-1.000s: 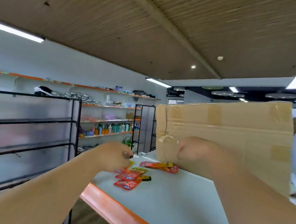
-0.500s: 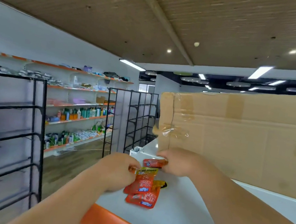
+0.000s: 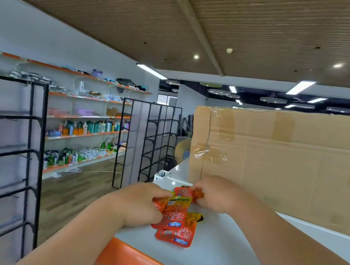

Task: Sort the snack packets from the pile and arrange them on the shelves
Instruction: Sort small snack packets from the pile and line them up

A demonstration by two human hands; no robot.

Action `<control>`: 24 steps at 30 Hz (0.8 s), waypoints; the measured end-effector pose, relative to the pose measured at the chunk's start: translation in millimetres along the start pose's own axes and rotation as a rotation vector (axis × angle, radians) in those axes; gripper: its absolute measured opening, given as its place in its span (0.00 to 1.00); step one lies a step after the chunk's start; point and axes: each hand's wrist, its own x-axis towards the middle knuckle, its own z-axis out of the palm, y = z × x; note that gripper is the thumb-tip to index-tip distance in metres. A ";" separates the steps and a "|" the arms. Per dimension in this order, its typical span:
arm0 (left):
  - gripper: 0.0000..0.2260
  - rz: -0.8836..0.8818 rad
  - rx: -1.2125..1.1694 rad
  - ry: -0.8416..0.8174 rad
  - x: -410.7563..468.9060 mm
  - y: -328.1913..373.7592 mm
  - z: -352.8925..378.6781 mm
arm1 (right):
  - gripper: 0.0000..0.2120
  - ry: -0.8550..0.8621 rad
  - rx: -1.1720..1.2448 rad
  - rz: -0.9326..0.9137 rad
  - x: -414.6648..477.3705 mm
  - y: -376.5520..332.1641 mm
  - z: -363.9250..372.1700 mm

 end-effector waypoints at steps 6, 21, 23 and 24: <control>0.33 0.020 -0.003 -0.053 0.5 -1.5 0.8 | 0.07 -0.005 0.047 0.027 -2.8 5.5 1.7; 0.14 0.143 -0.228 0.561 1.7 -1.0 0.3 | 0.11 0.248 0.102 0.102 -16.5 23.6 -24.0; 0.15 0.180 -0.349 0.520 0.1 2.1 1.2 | 0.14 0.258 0.191 0.128 -15.6 30.6 -26.5; 0.15 0.171 -0.397 0.488 -0.8 3.7 1.5 | 0.14 0.236 0.219 0.132 -15.3 33.1 -27.8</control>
